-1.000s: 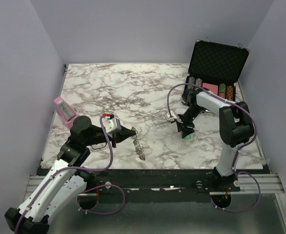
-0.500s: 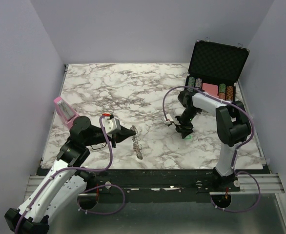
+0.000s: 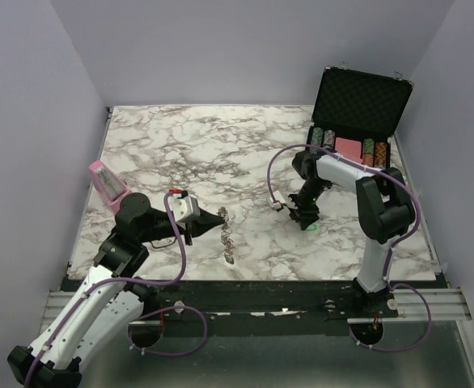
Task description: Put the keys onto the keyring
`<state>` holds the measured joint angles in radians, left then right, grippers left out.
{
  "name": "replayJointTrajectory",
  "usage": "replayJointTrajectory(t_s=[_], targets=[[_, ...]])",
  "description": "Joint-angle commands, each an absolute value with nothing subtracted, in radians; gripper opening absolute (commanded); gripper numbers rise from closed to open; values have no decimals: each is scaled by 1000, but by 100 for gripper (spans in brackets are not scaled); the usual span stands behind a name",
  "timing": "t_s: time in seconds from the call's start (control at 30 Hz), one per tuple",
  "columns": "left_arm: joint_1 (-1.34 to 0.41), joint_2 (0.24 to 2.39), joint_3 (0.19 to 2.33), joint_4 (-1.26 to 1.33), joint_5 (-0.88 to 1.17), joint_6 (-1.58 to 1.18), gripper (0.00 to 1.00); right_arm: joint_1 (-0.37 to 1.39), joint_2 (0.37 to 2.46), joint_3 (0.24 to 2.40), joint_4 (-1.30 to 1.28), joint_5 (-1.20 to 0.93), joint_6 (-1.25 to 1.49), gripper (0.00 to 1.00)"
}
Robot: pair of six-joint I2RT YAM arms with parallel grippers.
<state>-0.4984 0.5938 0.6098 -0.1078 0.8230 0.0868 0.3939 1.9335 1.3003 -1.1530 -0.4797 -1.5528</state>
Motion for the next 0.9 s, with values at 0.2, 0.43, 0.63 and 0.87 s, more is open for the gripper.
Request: replayJointTrajectory(t_s=[0.2,0.43,0.63,0.87], targets=[[-495,586,646,-87,830,101,0,405,1944,1278,-1183,-449,-1559,44],[-495,581,646,-89,831,101,0,407,1930,1281,-1200,-434,-1557,43],[-495,580,646,-87,831,101,0,410,1922,1276,-1198,-431,-1552,42],[-495,581,646,-86,833,100,0,410,1922,1282,-1197,-433,-1546,39]])
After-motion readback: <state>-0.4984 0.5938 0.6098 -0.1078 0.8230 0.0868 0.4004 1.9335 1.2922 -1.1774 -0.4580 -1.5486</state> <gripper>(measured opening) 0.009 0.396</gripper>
